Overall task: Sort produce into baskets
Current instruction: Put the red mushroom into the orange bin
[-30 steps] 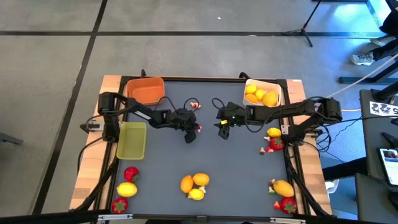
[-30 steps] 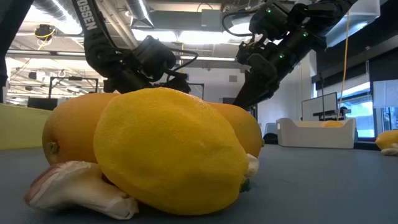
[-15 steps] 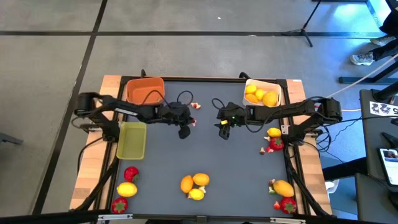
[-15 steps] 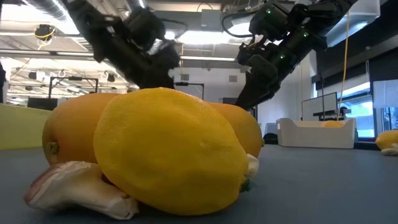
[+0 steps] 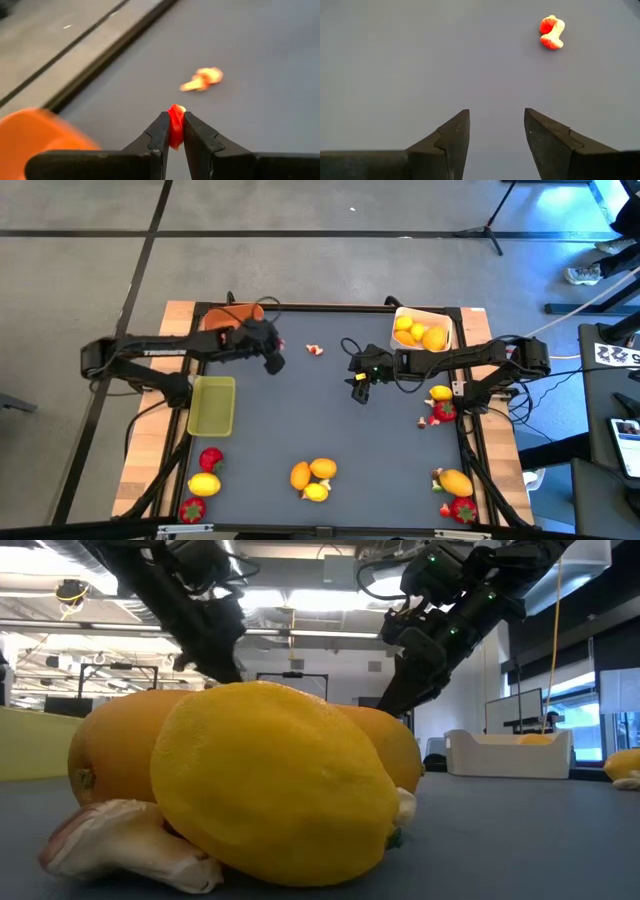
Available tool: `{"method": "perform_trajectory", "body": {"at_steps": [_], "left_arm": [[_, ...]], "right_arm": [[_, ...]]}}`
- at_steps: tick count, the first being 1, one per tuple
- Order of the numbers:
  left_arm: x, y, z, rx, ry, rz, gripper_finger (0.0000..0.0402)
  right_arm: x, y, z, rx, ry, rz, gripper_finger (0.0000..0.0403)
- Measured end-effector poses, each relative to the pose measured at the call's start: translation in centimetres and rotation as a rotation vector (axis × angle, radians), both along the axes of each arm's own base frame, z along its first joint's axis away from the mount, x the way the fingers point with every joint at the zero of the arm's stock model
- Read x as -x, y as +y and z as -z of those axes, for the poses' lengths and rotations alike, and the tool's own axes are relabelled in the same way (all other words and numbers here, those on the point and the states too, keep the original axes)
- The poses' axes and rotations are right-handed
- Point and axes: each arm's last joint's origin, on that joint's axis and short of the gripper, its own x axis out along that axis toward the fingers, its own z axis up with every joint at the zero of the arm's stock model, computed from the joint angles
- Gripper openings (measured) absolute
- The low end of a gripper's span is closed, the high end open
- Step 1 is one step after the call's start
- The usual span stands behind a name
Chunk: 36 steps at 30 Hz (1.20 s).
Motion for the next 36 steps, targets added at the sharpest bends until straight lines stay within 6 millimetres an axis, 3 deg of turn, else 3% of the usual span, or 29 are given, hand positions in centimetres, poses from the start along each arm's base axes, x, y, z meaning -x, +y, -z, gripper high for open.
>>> {"method": "perform_trajectory", "body": {"at_steps": [4, 9, 18, 24, 36], "left_arm": [[1.9, 1.8, 0.0, -0.023, 0.063, -0.189, 0.0045], [3.4, 3.9, 0.4, -0.009, 0.099, -0.303, 0.0045], [4.8, 6.6, 1.5, 0.016, 0.146, -0.423, 0.0045], [5.3, 7.7, 2.2, 0.024, 0.197, -0.446, 0.0048], [5.5, 7.7, 2.0, 0.010, 0.216, -0.427, 0.0169]], "right_arm": [[0.0, 0.0, 0.0, 0.000, -0.003, 0.000, 0.0188], [0.0, 0.0, 0.0, 0.001, -0.005, 0.000, 0.0188], [-0.3, -0.1, 0.1, 0.007, -0.015, 0.005, 0.0188], [-0.7, -0.1, 1.6, -0.018, 0.029, 0.016, 0.0188], [-1.6, -0.2, 4.5, -0.065, 0.089, 0.057, 0.0188]]}}
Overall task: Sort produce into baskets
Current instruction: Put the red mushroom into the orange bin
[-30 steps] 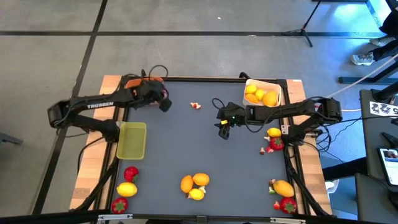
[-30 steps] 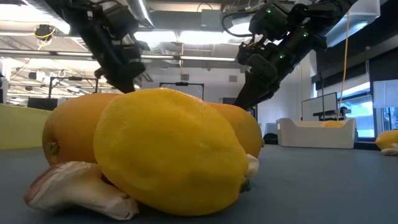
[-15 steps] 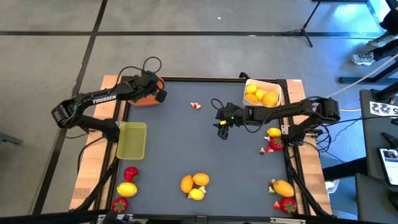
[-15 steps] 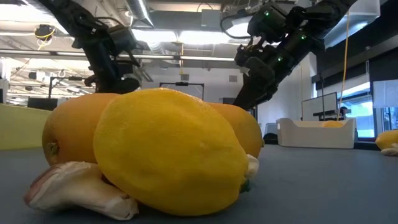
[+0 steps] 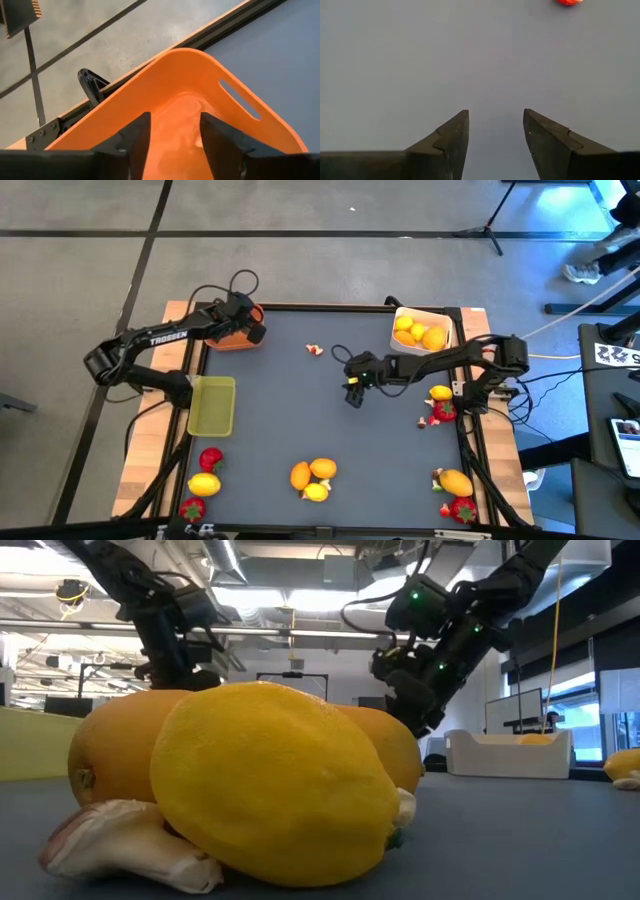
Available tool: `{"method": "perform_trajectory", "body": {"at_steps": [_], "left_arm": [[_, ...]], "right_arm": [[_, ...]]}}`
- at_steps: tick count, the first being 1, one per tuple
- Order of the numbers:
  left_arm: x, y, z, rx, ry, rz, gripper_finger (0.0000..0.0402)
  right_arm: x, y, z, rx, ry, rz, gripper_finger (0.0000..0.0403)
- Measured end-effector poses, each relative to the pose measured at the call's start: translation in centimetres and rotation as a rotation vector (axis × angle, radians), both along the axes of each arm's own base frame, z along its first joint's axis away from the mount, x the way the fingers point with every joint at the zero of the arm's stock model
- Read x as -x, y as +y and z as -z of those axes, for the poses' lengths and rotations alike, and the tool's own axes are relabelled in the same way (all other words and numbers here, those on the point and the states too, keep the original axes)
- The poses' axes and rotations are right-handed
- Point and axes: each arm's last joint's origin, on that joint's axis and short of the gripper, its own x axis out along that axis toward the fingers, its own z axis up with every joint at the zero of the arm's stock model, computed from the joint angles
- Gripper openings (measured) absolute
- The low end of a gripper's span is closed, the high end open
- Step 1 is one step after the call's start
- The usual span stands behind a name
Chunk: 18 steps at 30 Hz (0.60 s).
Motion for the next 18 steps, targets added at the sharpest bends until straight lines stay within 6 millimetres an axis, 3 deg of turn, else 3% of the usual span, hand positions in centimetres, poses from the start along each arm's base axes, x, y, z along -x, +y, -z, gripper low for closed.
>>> {"method": "perform_trajectory", "body": {"at_steps": [8, 18], "left_arm": [[-1.6, -1.7, -1.3, -0.052, -0.006, 0.188, 0.0183], [-5.6, -3.8, -1.8, 0.021, -0.281, 0.561, 0.0168]], "right_arm": [[-0.2, 0.0, 0.5, -0.031, 0.000, 0.016, 0.0188], [-0.2, -0.1, 0.6, -0.037, -0.005, 0.074, 0.0188]]}}
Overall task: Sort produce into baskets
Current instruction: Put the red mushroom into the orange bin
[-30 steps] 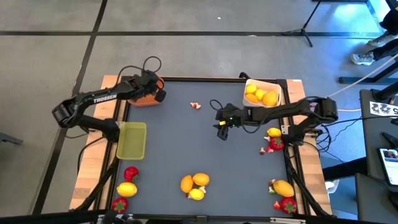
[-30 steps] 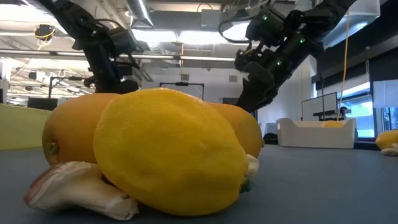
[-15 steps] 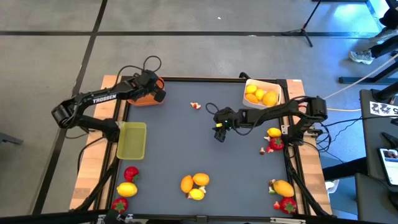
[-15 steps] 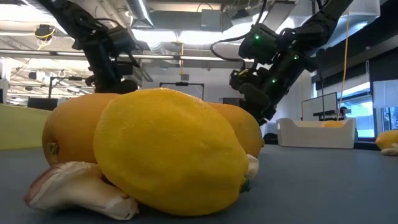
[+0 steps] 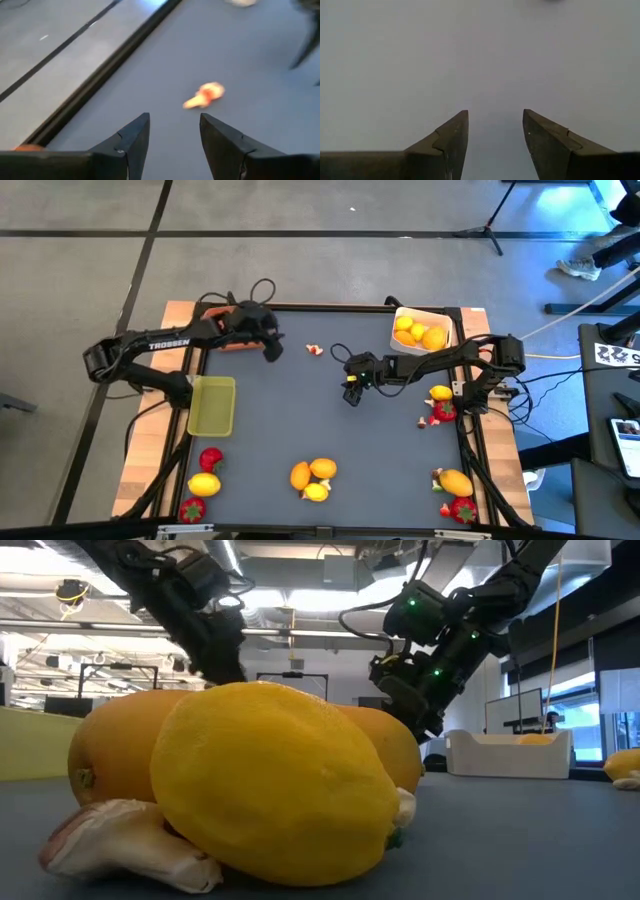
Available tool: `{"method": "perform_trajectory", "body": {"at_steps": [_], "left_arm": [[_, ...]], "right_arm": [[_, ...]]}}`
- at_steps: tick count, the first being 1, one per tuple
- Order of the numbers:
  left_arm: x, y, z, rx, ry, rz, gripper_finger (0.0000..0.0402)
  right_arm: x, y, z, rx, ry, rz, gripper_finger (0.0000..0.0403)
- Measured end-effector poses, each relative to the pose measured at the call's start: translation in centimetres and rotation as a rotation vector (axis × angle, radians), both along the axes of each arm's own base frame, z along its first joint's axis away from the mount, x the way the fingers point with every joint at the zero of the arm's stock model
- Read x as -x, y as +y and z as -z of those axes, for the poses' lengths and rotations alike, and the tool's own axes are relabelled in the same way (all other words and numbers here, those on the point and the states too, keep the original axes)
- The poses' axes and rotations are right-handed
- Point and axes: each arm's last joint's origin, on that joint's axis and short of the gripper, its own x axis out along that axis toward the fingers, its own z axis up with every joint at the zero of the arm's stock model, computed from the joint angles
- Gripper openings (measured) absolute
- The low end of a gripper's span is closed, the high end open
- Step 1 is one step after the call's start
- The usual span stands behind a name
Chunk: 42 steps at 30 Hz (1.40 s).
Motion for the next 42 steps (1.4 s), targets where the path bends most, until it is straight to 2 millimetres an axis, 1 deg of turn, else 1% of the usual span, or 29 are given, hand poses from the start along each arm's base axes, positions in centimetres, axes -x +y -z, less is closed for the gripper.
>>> {"method": "perform_trajectory", "body": {"at_steps": [2, 6, 10, 13, 15, 19, 21, 23, 25, 31, 36, 39, 42], "left_arm": [[-0.8, -0.2, 0.4, -0.001, -0.014, 0.056, 0.0163], [-2.4, -0.3, 1.9, -0.015, 0.006, 0.120, 0.0153], [-3.7, -0.1, 3.8, -0.001, 0.028, 0.135, 0.0146], [-4.5, 0.0, 5.2, 0.014, 0.033, 0.135, 0.0149], [-5.2, 0.2, 5.7, 0.021, 0.044, 0.137, 0.0160], [-6.9, 1.2, 5.6, 0.026, 0.047, 0.133, 0.0202], [-7.7, 1.8, 5.7, 0.032, 0.079, 0.136, 0.0221], [-8.3, 2.5, 6.0, 0.043, 0.116, 0.136, 0.0233], [-8.7, 3.0, 6.4, 0.053, 0.158, 0.156, 0.0237], [-9.6, 4.1, 8.4, 0.071, 0.220, 0.252, 0.0227], [-9.6, 4.2, 9.6, 0.102, 0.230, 0.319, 0.0209], [-9.6, 4.3, 9.8, 0.085, 0.245, 0.343, 0.0192], [-9.6, 4.5, 9.7, 0.072, 0.235, 0.346, 0.0165]], "right_arm": [[0.0, 0.0, 0.0, 0.000, 0.000, 0.000, 0.0188], [0.0, 0.0, 0.0, -0.002, -0.001, 0.003, 0.0188], [0.0, 0.0, 0.0, -0.002, -0.001, 0.003, 0.0188], [0.0, 0.0, 0.0, -0.002, -0.001, 0.003, 0.0188], [0.0, 0.0, 0.0, -0.002, -0.001, 0.003, 0.0188], [0.0, 0.0, 0.0, -0.002, -0.001, 0.003, 0.0188], [0.0, 0.0, 0.0, -0.002, -0.001, 0.003, 0.0188], [0.0, 0.0, 0.0, -0.002, -0.001, 0.002, 0.0188], [0.0, 0.0, 0.0, -0.002, -0.001, 0.002, 0.0188], [0.0, 0.0, 0.0, -0.001, 0.000, 0.002, 0.0188], [0.0, 0.0, 0.0, 0.003, 0.001, -0.003, 0.0188], [-0.1, 0.0, -0.1, 0.006, -0.008, -0.006, 0.0188], [-0.1, 0.0, -0.1, 0.008, -0.016, -0.007, 0.0188]]}}
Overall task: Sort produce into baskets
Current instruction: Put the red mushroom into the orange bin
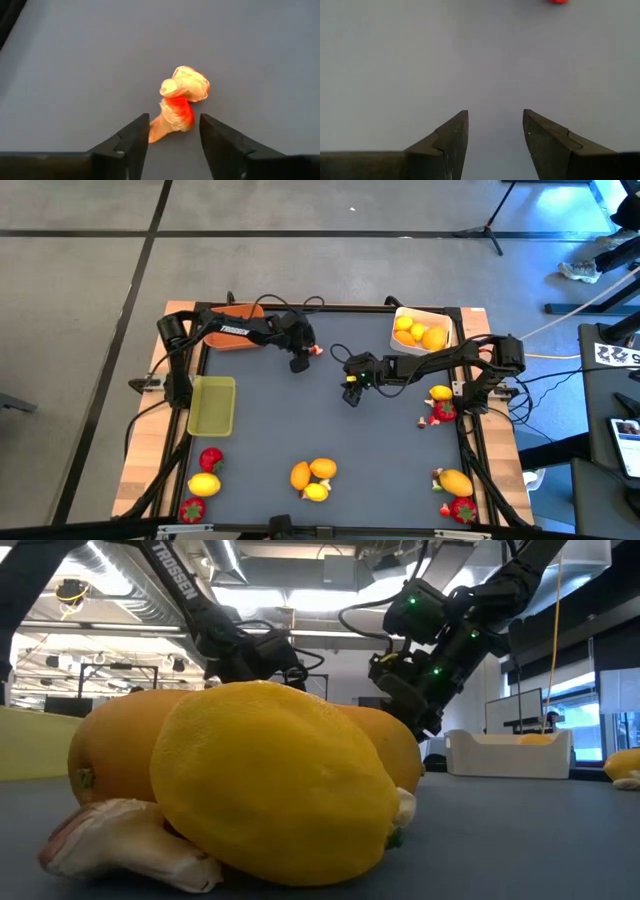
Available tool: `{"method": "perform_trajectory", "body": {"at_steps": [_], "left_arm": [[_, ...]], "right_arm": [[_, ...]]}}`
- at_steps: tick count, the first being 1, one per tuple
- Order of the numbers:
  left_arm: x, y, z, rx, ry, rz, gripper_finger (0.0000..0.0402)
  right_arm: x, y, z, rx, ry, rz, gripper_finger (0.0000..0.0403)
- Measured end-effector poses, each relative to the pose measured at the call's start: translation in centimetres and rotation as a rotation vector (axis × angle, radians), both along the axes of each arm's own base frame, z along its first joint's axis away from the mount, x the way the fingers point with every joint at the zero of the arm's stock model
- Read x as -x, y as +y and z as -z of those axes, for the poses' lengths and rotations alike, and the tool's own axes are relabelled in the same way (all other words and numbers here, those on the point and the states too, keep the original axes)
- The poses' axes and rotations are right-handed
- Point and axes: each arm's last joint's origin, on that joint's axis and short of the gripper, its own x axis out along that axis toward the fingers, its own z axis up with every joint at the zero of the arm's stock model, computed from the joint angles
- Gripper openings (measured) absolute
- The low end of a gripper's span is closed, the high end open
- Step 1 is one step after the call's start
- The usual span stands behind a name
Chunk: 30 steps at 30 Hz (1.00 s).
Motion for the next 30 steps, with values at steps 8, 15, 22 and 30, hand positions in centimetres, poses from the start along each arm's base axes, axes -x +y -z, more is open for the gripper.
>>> {"method": "perform_trajectory", "body": {"at_steps": [8, 15, 22, 30], "left_arm": [[-0.3, 0.1, 0.2, -0.023, -0.020, 0.033, 0.0079], [-0.4, 0.1, 1.3, 0.009, -0.015, 0.029, 0.0027], [0.3, -0.3, -0.9, 0.016, -0.023, -0.022, 0.0015], [2.9, -1.1, -7.5, -0.106, -0.036, -0.136, 0.0027]], "right_arm": [[-0.1, 0.0, -0.1, -0.012, -0.018, -0.012, 0.0188], [-0.3, 0.2, -0.2, -0.010, -0.037, -0.018, 0.0188], [-0.2, 0.2, -0.1, -0.010, -0.020, -0.021, 0.0188], [-0.2, 0.2, -0.2, -0.011, -0.025, -0.020, 0.0188]]}}
